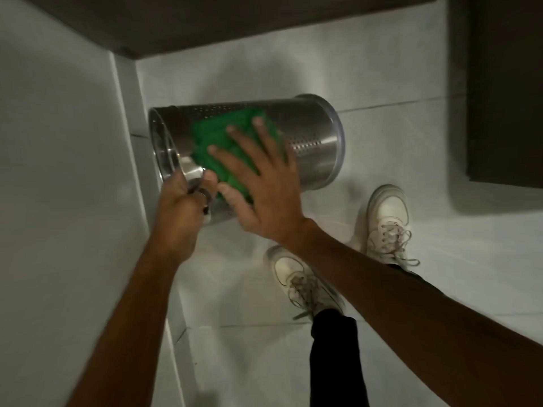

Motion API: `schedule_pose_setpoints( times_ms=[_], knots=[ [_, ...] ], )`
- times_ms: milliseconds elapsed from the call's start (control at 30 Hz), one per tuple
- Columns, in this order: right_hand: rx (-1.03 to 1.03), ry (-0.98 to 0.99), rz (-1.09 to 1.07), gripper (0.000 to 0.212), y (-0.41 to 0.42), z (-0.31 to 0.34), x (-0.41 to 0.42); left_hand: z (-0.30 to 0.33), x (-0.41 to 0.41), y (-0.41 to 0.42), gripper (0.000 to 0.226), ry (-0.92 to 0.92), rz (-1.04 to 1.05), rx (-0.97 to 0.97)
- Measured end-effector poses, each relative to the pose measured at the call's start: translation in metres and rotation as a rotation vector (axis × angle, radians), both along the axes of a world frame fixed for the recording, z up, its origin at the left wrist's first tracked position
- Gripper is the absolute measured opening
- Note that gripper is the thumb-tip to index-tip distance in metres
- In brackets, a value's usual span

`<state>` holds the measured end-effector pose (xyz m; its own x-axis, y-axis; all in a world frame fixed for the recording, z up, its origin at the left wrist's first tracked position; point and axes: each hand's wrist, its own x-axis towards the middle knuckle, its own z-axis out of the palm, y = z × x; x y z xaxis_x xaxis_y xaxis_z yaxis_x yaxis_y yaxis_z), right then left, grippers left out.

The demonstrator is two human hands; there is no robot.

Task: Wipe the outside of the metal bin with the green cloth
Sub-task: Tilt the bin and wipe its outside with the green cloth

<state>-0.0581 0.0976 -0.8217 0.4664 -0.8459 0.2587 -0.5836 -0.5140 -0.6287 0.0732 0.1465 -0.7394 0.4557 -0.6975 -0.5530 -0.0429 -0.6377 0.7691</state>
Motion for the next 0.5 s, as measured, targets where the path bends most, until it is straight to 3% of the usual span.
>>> schedule_pose_setpoints(
  times_ms=[33, 100, 167, 233, 300, 333, 433, 500],
  knots=[
    [-0.053, 0.001, 0.081, 0.055, 0.000, -0.003, 0.001, 0.000, 0.000, -0.003, 0.032, 0.016, 0.044, -0.011],
    [-0.025, 0.031, 0.013, 0.052, -0.008, -0.015, -0.018, 0.000, -0.005, -0.005, 0.024, 0.015, 0.124, 0.000],
    [0.175, 0.072, -0.280, 0.054, -0.026, -0.031, -0.049, -0.003, -0.006, -0.012, 0.013, -0.049, 0.176, 0.024],
    [0.390, 0.104, -0.554, 0.050, -0.041, -0.031, -0.077, 0.011, -0.016, -0.031, 0.018, -0.093, 0.212, 0.032],
    [0.661, 0.062, -0.620, 0.043, -0.037, -0.041, -0.086, 0.019, -0.026, -0.044, 0.024, -0.174, 0.188, 0.030],
    [0.847, -0.016, -0.668, 0.038, -0.034, -0.048, -0.089, 0.017, -0.031, -0.050, 0.022, -0.246, 0.138, 0.006],
    [1.537, -0.588, -0.870, 0.033, -0.028, -0.039, -0.106, 0.011, -0.054, -0.068, 0.026, -0.521, -0.147, 0.015],
    [1.696, -0.836, -0.846, 0.040, -0.035, -0.020, -0.123, 0.001, -0.068, -0.086, 0.031, -0.643, -0.295, 0.063]
  ],
)
